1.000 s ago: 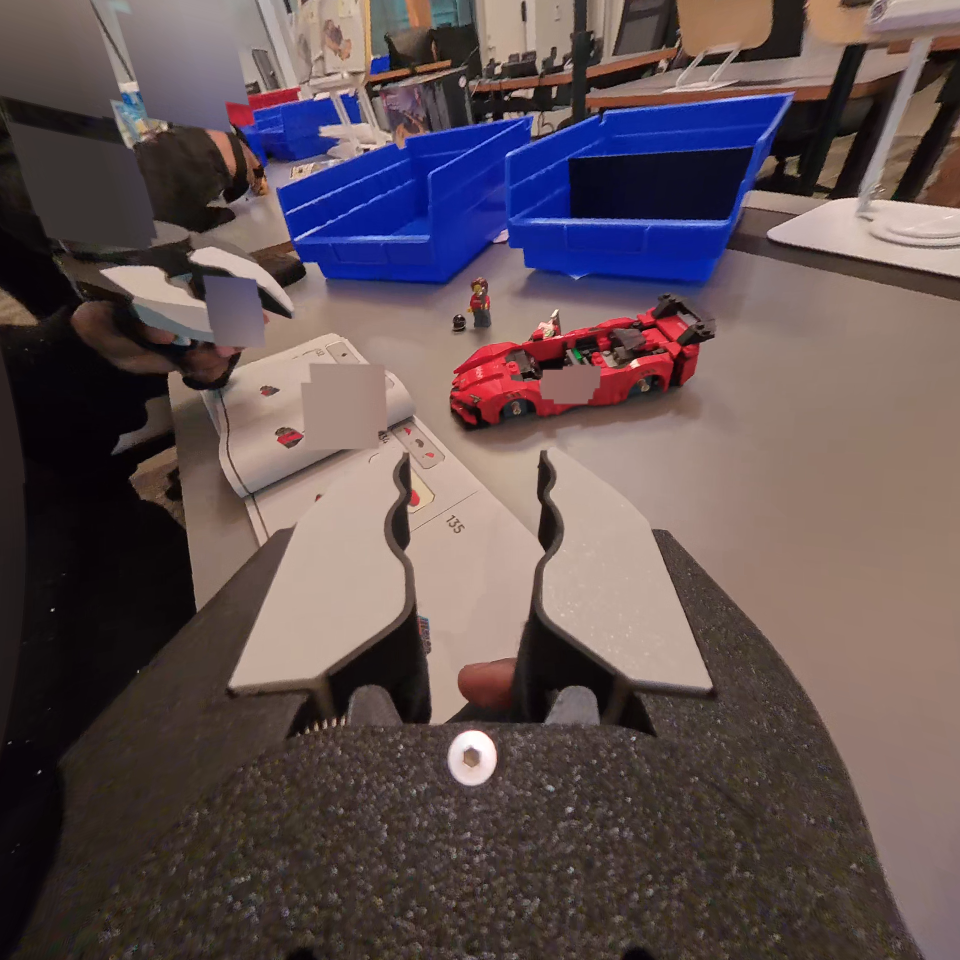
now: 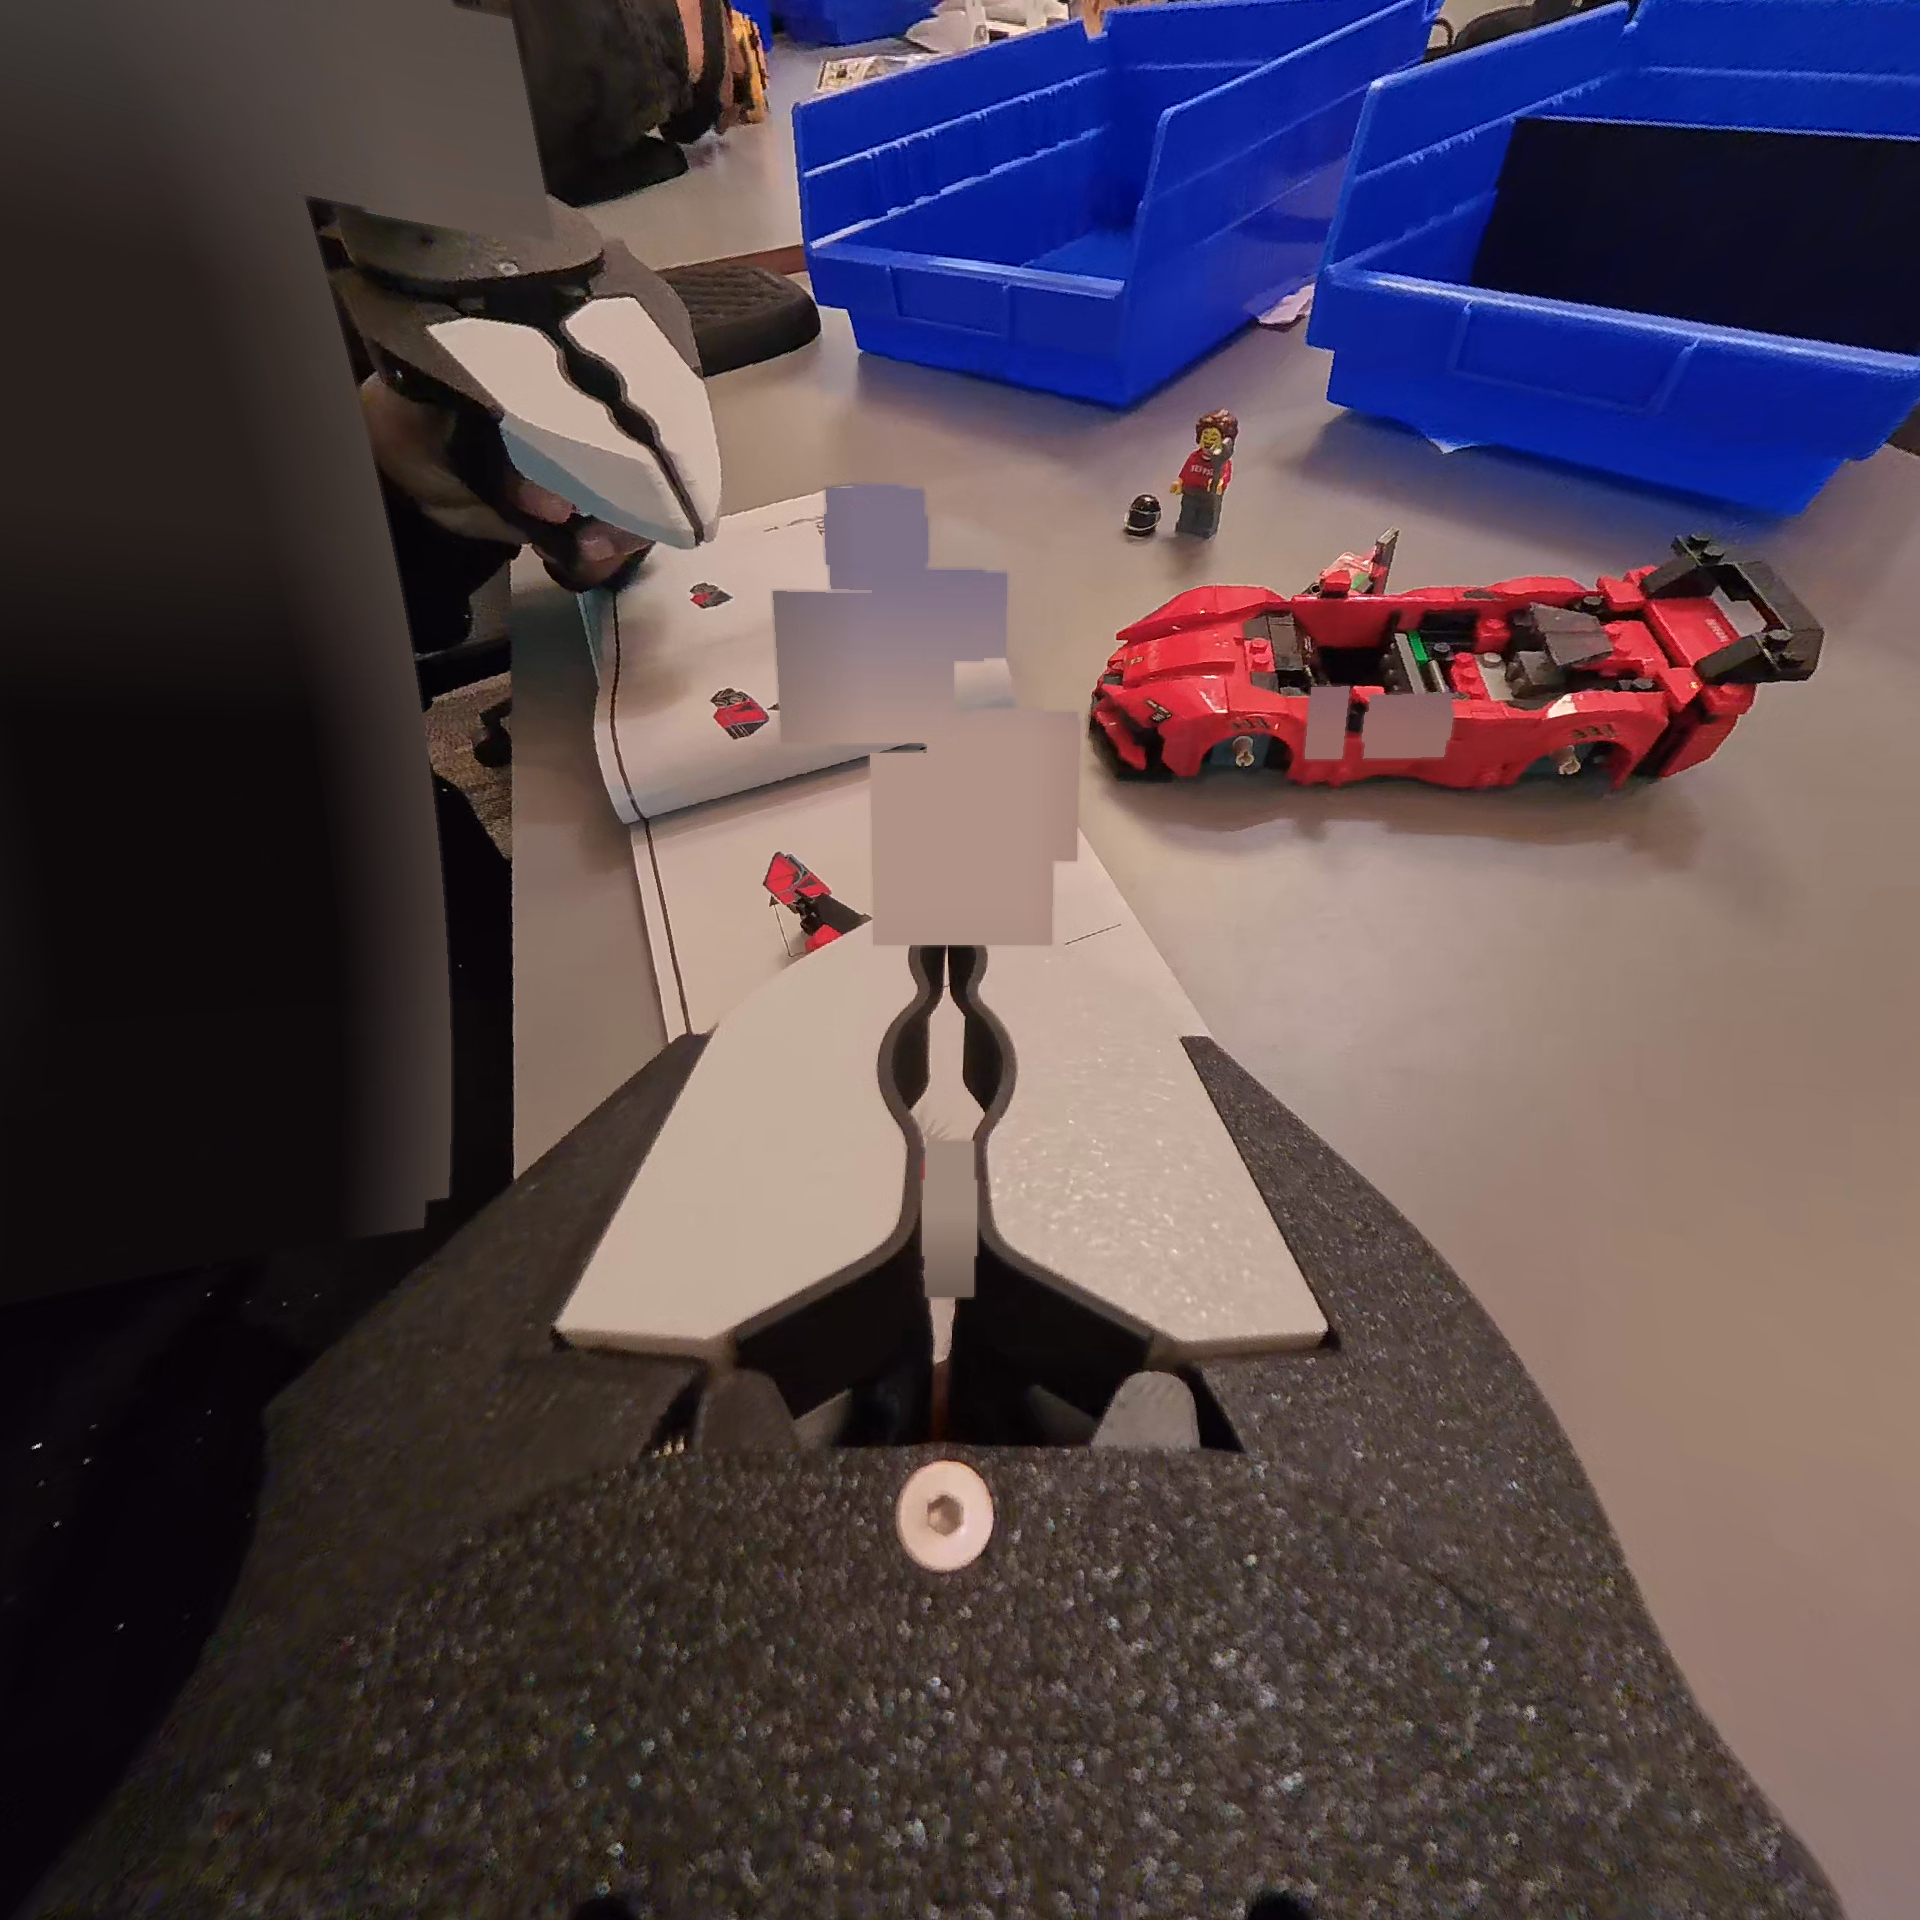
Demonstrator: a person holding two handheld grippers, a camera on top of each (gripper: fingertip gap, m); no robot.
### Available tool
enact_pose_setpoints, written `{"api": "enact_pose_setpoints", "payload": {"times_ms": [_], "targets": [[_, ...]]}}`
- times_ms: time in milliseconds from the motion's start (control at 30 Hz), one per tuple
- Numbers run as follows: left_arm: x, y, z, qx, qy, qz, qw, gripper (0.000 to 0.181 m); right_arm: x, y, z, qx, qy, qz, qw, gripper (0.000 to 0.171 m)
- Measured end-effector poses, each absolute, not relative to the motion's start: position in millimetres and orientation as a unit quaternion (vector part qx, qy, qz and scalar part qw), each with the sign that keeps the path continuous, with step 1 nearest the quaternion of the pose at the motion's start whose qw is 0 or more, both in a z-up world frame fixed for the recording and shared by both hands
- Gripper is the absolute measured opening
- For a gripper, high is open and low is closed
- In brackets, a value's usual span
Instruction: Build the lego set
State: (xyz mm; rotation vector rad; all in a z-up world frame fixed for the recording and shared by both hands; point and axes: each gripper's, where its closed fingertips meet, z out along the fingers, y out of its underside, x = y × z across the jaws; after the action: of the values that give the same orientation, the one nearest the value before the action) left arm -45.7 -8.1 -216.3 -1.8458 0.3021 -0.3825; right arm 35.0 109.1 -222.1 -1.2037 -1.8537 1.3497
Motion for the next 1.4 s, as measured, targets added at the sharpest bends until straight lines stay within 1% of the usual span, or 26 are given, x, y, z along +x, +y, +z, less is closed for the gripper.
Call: {"api": "enact_pose_setpoints", "payload": {"times_ms": [33,167,367,400,433,600,633,667,800,833,867,900,1000,1033,1067,1100,1133,1167,1233,1267,1300,1367,1400], "targets": [[-46.1,-8.2,-215.8,-0.788,0.127,-0.166,0.579,0.000,34.9,109.2,-222.3,-0.447,-0.689,0.500,0.273,0.000],[-46.7,-8.5,-214.7,-0.785,0.125,-0.170,0.582,0.000,33.6,111.2,-223.6,-0.455,-0.686,0.497,0.273,0.002],[-45.0,-7.8,-217.9,-0.792,0.131,-0.161,0.575,0.000,33.9,110.4,-223.9,-0.454,-0.688,0.497,0.271,0.000],[-44.6,-7.7,-218.4,-0.793,0.133,-0.161,0.573,0.000,33.5,111.3,-223.8,-0.456,-0.686,0.497,0.273,0.003],[-44.1,-7.8,-219.0,-0.793,0.134,-0.161,0.571,0.000,33.8,111.2,-223.4,-0.455,-0.685,0.499,0.272,0.000],[-44.1,-7.5,-220.1,-0.796,0.132,-0.163,0.568,0.000,34.1,111.0,-222.5,-0.452,-0.686,0.497,0.278,0.000],[-44.7,-7.2,-220.0,-0.796,0.129,-0.163,0.568,0.000,33.9,111.5,-222.6,-0.454,-0.685,0.497,0.278,0.003],[-45.4,-7.1,-219.7,-0.796,0.127,-0.165,0.569,0.000,34.5,110.6,-222.1,-0.452,-0.685,0.500,0.275,0.000],[-49.9,-6.3,-217.9,-0.793,0.106,-0.178,0.573,0.008,34.8,109.3,-222.8,-0.448,-0.690,0.496,0.279,0.000],[-50.5,-6.6,-217.3,-0.791,0.102,-0.184,0.574,0.008,34.1,110.9,-222.7,-0.451,-0.688,0.493,0.283,0.004],[-49.9,-7.5,-216.1,-0.788,0.104,-0.190,0.577,0.003,33.7,112.2,-222.5,-0.455,-0.685,0.493,0.285,0.010],[-49.2,-8.5,-214.7,-0.784,0.107,-0.193,0.580,0.000,34.3,111.5,-221.8,-0.452,-0.685,0.497,0.282,0.001],[-50.0,-8.4,-213.9,-0.783,0.105,-0.189,0.584,0.000,34.4,111.9,-221.2,-0.452,-0.683,0.498,0.284,0.000],[-50.4,-7.9,-214.0,-0.783,0.103,-0.188,0.584,0.001,33.9,113.2,-221.3,-0.456,-0.681,0.497,0.285,0.002],[-50.7,-7.6,-214.0,-0.783,0.102,-0.189,0.583,0.004,33.3,114.4,-221.4,-0.460,-0.679,0.496,0.286,0.010],[-50.3,-7.8,-213.9,-0.783,0.102,-0.193,0.583,0.006,33.3,114.9,-221.5,-0.462,-0.677,0.497,0.284,0.010],[-49.9,-8.4,-213.3,-0.781,0.104,-0.196,0.584,0.006,34.3,112.9,-220.8,-0.456,-0.679,0.502,0.280,0.000],[-49.5,-9.0,-212.5,-0.779,0.106,-0.196,0.586,0.001,35.1,111.4,-220.5,-0.451,-0.682,0.503,0.280,0.000],[-47.4,-9.8,-212.4,-0.778,0.114,-0.195,0.586,0.000,34.2,112.9,-221.0,-0.454,-0.682,0.495,0.289,0.000],[-46.7,-9.6,-213.4,-0.780,0.116,-0.194,0.583,0.000,33.4,114.4,-221.3,-0.458,-0.680,0.492,0.293,0.004],[-46.7,-9.0,-214.6,-0.783,0.116,-0.191,0.580,0.000,33.0,115.4,-221.6,-0.461,-0.678,0.491,0.293,0.012],[-46.1,-8.2,-216.8,-0.788,0.118,-0.188,0.574,0.008,34.6,112.1,-220.8,-0.453,-0.682,0.499,0.284,0.000],[-45.5,-8.3,-217.1,-0.789,0.120,-0.189,0.573,0.008,35.6,110.2,-220.7,-0.447,-0.686,0.501,0.282,0.000]]}}
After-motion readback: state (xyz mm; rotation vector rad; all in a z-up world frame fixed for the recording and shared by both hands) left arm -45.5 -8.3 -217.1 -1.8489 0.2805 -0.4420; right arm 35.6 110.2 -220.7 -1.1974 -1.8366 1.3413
